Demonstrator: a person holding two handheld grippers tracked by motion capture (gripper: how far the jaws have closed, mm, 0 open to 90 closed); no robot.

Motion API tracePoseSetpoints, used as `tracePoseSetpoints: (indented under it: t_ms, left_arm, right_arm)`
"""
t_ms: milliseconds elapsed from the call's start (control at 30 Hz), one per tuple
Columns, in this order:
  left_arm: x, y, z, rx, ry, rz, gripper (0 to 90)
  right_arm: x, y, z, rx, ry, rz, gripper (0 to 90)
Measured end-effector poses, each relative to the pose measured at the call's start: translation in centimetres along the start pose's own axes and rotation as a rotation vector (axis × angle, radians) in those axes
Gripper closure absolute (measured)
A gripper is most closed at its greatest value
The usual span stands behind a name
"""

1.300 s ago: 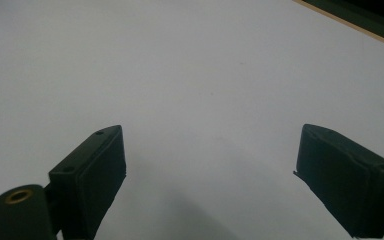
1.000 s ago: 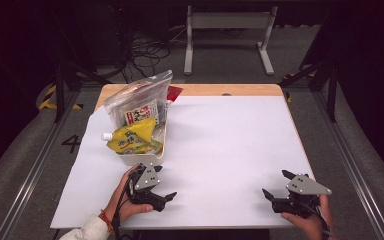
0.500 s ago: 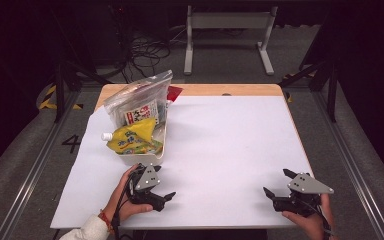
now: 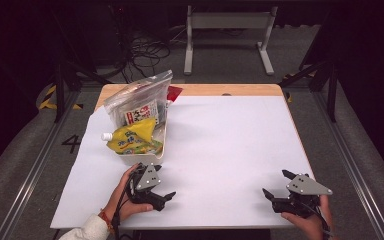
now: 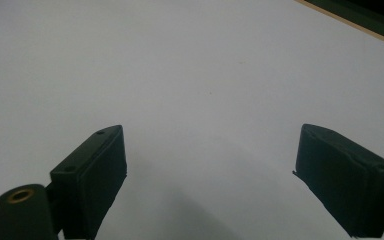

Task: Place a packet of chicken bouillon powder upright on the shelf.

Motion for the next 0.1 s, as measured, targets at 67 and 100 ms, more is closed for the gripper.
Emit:
tracePoseSetpoints:
  t_ms: [67, 100]
  left_arm:
    - [0.06, 0.04, 0.04, 0.01, -0.001, -0.001, 6.4]
    - [0.06, 0.04, 0.04, 0.01, -0.001, -0.001, 6.4]
  right_arm:
    - [0.02, 0.02, -0.09, -0.007, -0.006, -0.001, 13.0]
    - [0.02, 0.02, -0.09, -0.007, -0.006, -0.001, 13.0]
Point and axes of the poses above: each handheld gripper's, and its own axes: x roughly backward along the jaws, z roughly out of its underside, y roughly to its left, the point moved 6 cm from there along -x, roughly forward along the jaws, and after that the axes turned 1 degree about -z, right-handed, at the moved point
